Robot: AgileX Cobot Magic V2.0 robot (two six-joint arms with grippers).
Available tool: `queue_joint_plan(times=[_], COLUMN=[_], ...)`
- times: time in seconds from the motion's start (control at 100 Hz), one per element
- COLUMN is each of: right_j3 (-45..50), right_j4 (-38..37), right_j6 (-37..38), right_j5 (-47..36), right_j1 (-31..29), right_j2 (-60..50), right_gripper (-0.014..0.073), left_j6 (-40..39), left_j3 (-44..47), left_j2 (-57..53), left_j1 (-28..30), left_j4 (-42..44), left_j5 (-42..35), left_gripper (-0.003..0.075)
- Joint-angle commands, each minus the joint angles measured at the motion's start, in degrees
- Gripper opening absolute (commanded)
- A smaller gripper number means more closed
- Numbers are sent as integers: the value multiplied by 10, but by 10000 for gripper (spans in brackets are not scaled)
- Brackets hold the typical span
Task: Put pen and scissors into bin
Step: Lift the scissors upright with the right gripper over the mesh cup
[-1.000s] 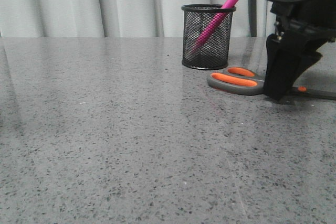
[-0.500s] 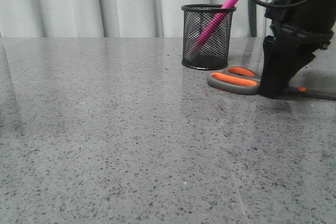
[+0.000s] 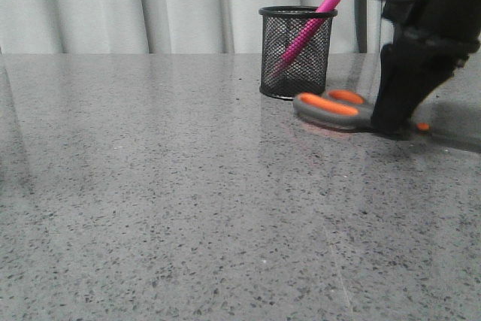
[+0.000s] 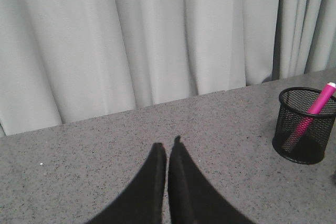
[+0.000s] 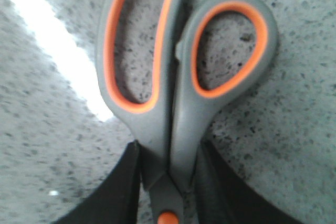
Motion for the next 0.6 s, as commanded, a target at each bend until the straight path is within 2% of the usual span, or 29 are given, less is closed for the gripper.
queue_joint_plan(times=[0.0,0.06,0.21,0.4,0.47,0.59], right_j3=[-11,0,62,121,118,96], right_j4=[54,85,165,376,401,401], right_j6=[-3,-13,-32,-178,-192,-192], right_j5=[-34,-67,-215,-409,-450,-508], right_j1=[-12,-17,-20,11,30,62], right_j2=[-65,-101,-192,-241,-233,-209], right_gripper=[-76,-76,-76,-76,-76,-76], left_j6=[-1,-1,-1,-1,-1,-1], left_j3=[-16,-16,-16,-16,-16,-16], left_j2=[-3,-3,-3,-3,-3,-3], left_j1=[0,0,0,0,0,0], left_j4=[-12,-12,-14,-14,-17,-22], left_j5=[-26,-23,-21,-21,-21,-21], left_gripper=[-19,-19,-19,-19,-19,-19])
